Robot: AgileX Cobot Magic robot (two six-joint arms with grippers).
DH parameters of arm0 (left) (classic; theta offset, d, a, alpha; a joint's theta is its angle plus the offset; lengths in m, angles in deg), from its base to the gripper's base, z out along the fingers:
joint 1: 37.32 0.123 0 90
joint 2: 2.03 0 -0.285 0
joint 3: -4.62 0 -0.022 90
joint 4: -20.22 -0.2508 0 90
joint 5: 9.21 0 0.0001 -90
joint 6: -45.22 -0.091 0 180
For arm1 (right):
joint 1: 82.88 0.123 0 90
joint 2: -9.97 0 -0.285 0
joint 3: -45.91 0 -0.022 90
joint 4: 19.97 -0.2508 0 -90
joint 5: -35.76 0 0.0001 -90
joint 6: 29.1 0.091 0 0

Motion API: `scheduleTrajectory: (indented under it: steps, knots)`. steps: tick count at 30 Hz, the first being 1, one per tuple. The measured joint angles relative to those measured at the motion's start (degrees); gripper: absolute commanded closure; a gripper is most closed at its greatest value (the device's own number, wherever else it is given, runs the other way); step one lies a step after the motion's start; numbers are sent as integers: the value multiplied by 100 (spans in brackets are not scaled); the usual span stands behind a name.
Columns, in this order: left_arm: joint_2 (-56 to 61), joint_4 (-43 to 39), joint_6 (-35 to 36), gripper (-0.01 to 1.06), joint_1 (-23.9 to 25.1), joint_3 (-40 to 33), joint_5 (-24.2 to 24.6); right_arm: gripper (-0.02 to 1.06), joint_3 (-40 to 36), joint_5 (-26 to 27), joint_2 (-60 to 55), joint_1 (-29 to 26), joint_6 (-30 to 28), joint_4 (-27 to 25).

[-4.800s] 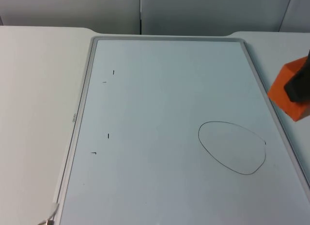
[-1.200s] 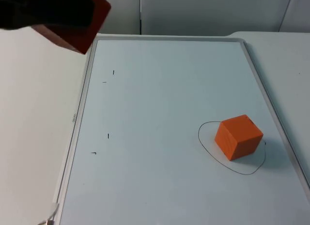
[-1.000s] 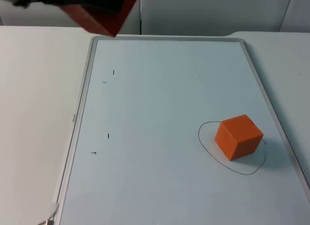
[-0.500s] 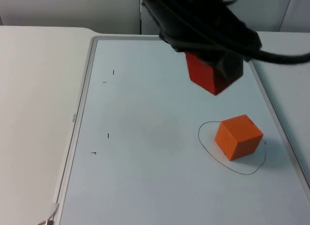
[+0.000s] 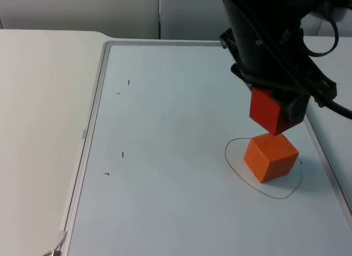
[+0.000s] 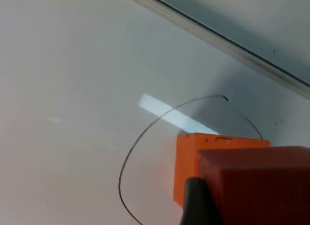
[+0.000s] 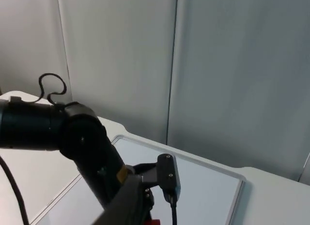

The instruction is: Pick up one cube with the left hand and another cube with the right hand. First place the cube in the right hand at the target position, then stack the cube in the left hand on top.

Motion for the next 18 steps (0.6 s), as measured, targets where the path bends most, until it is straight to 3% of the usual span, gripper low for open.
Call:
scheduleTrajectory:
  steps: [10,18]
  knots:
    - [-286,-234,0,105,-4,57,-55,0,0,-14,0,0,11,39]
    - [-426,-413,-148,105,-339,244,-92,0,0,-14,0,0,23,194]
